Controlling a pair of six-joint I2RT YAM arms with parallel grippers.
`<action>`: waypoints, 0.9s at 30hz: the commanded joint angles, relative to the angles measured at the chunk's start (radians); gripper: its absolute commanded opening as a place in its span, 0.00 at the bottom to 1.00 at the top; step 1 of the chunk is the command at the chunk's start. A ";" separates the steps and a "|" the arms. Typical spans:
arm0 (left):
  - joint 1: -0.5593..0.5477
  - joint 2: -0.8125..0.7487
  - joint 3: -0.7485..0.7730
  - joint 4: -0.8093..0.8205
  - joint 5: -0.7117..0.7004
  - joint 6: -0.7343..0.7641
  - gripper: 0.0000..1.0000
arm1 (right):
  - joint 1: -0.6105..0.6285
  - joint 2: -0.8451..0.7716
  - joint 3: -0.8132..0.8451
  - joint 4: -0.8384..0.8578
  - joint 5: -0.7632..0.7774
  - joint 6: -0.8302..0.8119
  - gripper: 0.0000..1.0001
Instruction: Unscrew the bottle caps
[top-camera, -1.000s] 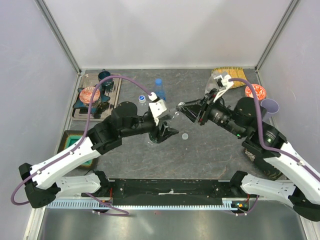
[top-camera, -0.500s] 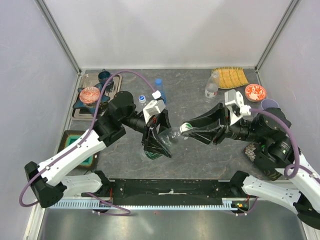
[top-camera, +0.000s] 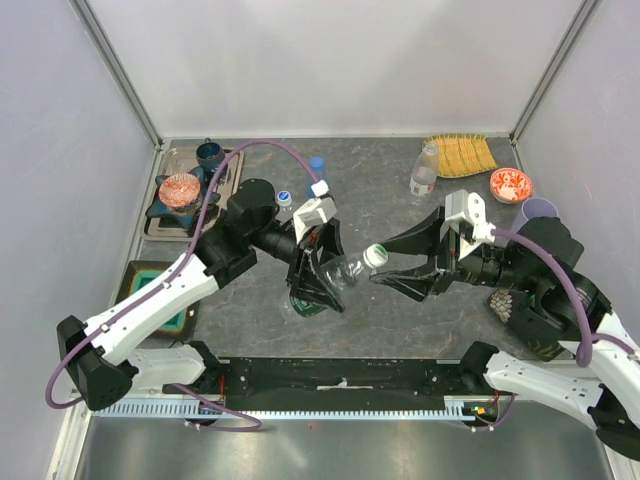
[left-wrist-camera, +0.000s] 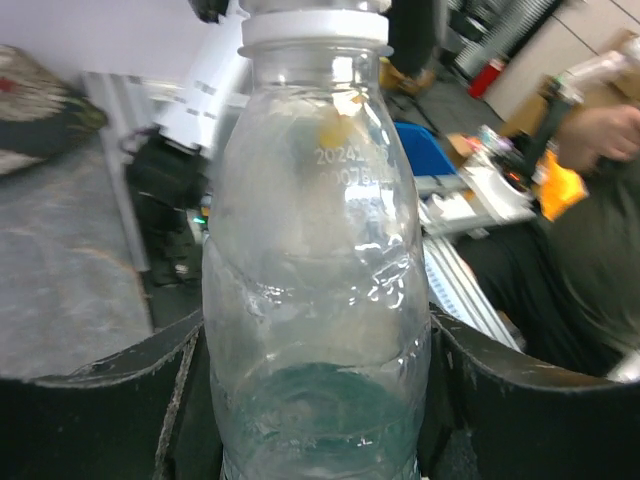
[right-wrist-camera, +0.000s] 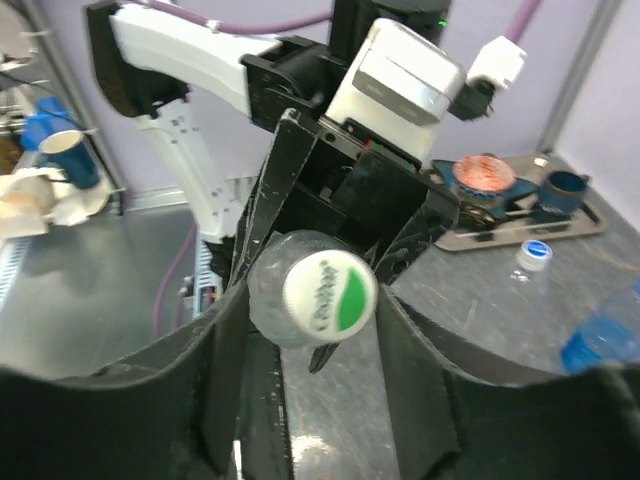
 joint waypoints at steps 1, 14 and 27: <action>0.040 -0.034 0.079 -0.118 -0.195 0.194 0.25 | 0.007 -0.001 0.110 -0.094 0.188 0.103 0.75; -0.104 -0.057 0.059 -0.233 -0.931 0.440 0.30 | 0.007 0.139 0.294 -0.112 0.722 0.387 0.96; -0.312 -0.037 0.010 -0.101 -1.623 0.534 0.31 | 0.007 0.245 0.224 -0.180 0.886 0.574 0.91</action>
